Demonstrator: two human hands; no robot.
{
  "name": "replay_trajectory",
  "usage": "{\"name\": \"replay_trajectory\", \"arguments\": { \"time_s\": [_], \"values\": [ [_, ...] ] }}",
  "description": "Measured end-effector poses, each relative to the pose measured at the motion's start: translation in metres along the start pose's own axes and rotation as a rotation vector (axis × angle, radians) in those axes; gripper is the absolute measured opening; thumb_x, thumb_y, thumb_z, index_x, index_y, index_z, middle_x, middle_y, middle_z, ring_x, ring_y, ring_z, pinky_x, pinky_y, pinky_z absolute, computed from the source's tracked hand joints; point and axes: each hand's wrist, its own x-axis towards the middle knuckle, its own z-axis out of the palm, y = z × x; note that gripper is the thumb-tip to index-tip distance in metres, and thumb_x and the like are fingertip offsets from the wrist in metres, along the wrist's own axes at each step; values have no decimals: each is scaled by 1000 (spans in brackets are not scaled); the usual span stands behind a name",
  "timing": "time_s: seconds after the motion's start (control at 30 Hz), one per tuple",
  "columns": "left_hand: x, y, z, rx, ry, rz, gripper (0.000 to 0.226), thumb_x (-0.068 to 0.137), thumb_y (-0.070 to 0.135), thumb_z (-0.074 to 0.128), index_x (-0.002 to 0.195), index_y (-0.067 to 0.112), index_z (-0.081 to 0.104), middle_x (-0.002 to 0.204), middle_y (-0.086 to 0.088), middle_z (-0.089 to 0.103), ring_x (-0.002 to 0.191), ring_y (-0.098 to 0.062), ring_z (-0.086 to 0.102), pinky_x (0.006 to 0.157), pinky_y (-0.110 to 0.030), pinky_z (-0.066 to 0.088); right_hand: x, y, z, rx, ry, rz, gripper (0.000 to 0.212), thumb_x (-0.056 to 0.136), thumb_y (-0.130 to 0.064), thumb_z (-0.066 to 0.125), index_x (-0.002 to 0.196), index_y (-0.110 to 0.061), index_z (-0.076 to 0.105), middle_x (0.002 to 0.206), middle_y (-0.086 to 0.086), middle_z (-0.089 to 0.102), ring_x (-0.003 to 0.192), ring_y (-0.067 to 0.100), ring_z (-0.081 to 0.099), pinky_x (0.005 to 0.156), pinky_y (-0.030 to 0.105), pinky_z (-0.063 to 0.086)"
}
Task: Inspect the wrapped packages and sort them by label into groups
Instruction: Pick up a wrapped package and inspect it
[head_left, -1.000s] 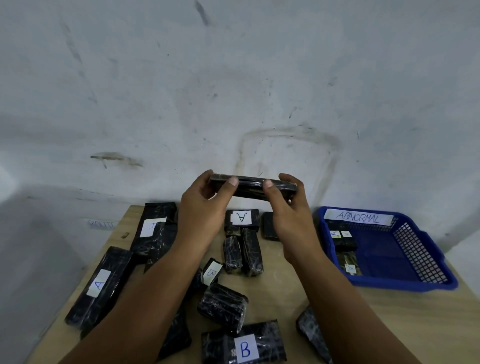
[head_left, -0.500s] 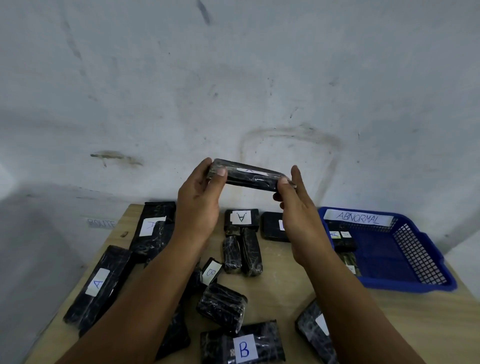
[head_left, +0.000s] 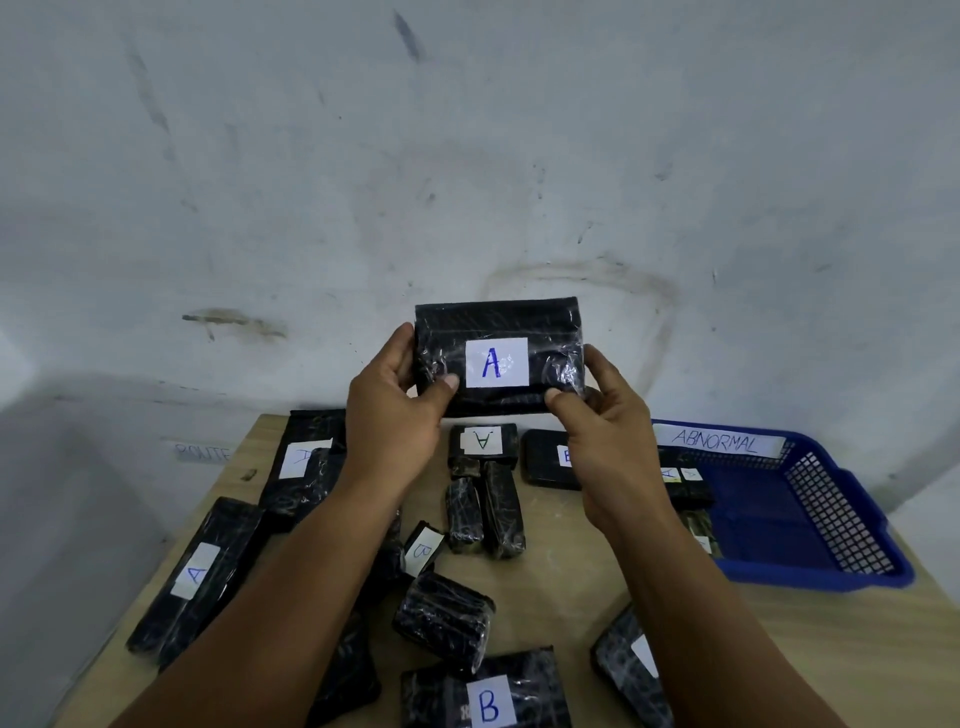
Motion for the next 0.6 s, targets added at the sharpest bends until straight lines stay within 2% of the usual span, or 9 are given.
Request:
{"name": "replay_trajectory", "arguments": {
  "time_s": [0.07,0.1,0.17,0.2,0.27,0.33,0.4,0.5,0.6],
  "values": [
    [3,0,-3,-1,13,1,76,84,2,80,151,18,49,141,6,63,130,-3,58,111,-38,49,2,-2,0,-4,-16,-12,44,103,-10,62,144,-25,59,98,3,79,77,3,75,61,15,56],
    [5,1,-5,-1,7,8,77,83,1,81,151,18,49,141,6,63,130,-4,59,111,-38,49,2,-3,0,-9,-13,-29,34,103,-15,63,135,-24,66,98,3,80,83,13,78,64,27,61],
    [7,5,-7,11,-17,25,78,82,2,82,151,18,49,142,5,62,131,-6,58,111,-38,49,2,-5,2,-8,8,-56,20,104,-19,64,121,-23,73,97,6,80,93,44,73,75,63,60],
    [8,7,-7,19,-29,37,75,82,4,82,149,18,51,141,5,64,130,-7,59,111,-39,49,3,-5,2,-8,21,-70,18,104,-19,63,118,-21,73,96,6,80,92,50,70,78,69,56],
    [8,14,-7,20,-48,73,57,85,7,79,138,21,63,126,8,72,119,-6,66,106,-38,53,5,-7,3,18,35,-95,17,104,-14,63,118,-17,73,95,3,81,84,41,73,71,56,61],
    [7,22,-5,11,-24,90,27,93,16,73,115,30,74,105,13,78,102,-4,72,97,-36,58,7,-9,2,34,13,-100,19,103,-11,62,118,-13,73,95,2,81,85,18,78,64,25,60],
    [8,26,-4,-3,45,73,14,98,26,68,98,37,75,92,14,79,92,-8,75,91,-41,60,10,-11,2,22,-25,-97,18,103,-11,63,116,-14,74,94,-2,81,86,6,76,66,14,55],
    [11,23,-7,-32,59,40,22,97,20,68,91,40,74,88,16,79,89,-7,75,88,-39,61,14,-14,4,41,0,-111,17,101,-18,66,117,-16,73,96,-2,80,87,6,76,69,17,57],
    [10,21,-6,-24,4,61,22,96,15,70,98,36,75,93,13,79,92,-6,75,89,-34,60,18,-16,4,99,65,-122,23,100,-21,69,122,-16,69,97,0,77,86,11,77,71,29,63]
  ]
}}
